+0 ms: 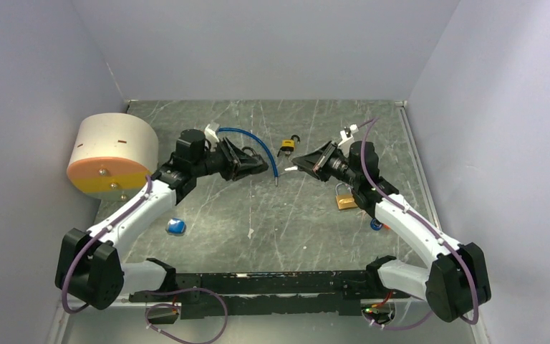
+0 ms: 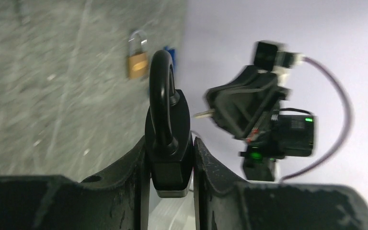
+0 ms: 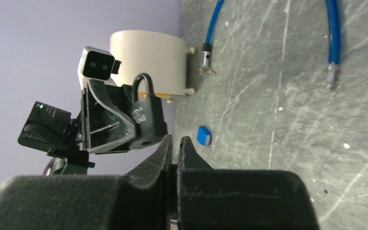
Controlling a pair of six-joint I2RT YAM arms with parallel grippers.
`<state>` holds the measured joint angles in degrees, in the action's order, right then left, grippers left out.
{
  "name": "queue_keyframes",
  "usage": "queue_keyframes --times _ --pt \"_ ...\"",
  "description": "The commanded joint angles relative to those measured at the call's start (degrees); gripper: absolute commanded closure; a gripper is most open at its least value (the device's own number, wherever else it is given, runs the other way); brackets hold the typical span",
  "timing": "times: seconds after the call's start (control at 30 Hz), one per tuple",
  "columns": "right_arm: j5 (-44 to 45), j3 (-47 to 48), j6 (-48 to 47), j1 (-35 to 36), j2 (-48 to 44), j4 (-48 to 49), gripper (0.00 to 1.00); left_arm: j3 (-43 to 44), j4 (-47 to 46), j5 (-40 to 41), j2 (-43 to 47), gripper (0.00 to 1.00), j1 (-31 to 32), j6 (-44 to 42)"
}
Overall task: Unlock with the key
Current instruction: Place the lock at the center of the board.
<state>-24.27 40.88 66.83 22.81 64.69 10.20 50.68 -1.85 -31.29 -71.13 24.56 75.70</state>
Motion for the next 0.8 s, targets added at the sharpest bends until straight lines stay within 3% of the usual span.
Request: queue_keyframes --times 0.0,0.1,0.27,0.4,0.53,0.67,0.77 --pt "2.94 -0.02 -5.68 -0.22 -1.32 -5.07 1.00 3.59 17.98 -2.99 -2.14 0.98 0.05 -11.30" --pt "3.63 -0.55 -5.89 -0.26 -1.13 -7.02 1.00 4.35 25.95 -0.14 -6.09 0.98 0.14 -15.74" --pt "2.98 -1.53 -5.46 -0.26 0.43 -7.28 1.00 0.63 18.64 -1.34 -13.55 0.98 0.40 -17.46" --pt "2.55 -1.71 -5.83 -0.39 0.62 -7.47 1.00 -2.56 7.00 -2.13 -17.40 0.98 0.62 -17.60" --pt "2.94 -1.19 -6.34 -0.38 0.77 -8.51 1.00 -2.31 4.64 1.07 -21.26 0.98 0.67 -17.89" --pt "2.83 -1.17 -6.44 -0.56 1.26 -8.79 1.00 -4.33 -1.96 3.84 -25.66 0.84 0.66 -13.25" --pt "2.77 -1.18 -6.64 -0.79 1.17 -9.48 1.00 -6.61 -2.31 8.51 -26.01 0.61 0.66 -10.54"
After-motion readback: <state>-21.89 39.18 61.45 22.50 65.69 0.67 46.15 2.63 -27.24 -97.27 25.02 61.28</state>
